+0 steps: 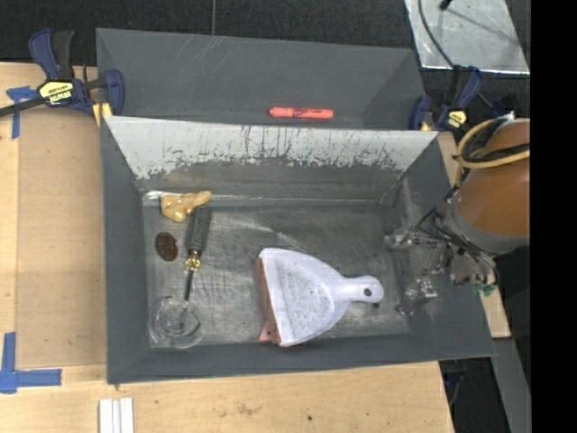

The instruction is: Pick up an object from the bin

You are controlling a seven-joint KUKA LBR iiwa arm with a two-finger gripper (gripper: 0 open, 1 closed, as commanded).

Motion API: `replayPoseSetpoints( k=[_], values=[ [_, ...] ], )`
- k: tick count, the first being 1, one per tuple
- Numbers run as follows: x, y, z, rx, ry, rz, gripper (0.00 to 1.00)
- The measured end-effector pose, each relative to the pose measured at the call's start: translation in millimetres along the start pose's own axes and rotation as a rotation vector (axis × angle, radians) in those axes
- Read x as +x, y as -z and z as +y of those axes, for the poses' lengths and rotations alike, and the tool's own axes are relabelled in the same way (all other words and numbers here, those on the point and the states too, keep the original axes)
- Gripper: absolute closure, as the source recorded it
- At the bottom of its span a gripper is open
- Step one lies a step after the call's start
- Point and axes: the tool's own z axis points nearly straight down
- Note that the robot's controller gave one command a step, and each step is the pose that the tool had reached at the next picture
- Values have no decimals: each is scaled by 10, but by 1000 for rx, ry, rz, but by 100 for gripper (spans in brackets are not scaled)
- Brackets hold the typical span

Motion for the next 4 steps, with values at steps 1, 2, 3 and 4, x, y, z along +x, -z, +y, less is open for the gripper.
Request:
replayPoseSetpoints(
  k=[1,2,3,4],
  values=[
    [-65,-353,74,-5,172,9,0],
    [10,-767,344,-1,310,-8,100],
    [11,-767,343,-1,310,-8,100],
    [-149,448,273,-4,283,7,100]
  ],
)
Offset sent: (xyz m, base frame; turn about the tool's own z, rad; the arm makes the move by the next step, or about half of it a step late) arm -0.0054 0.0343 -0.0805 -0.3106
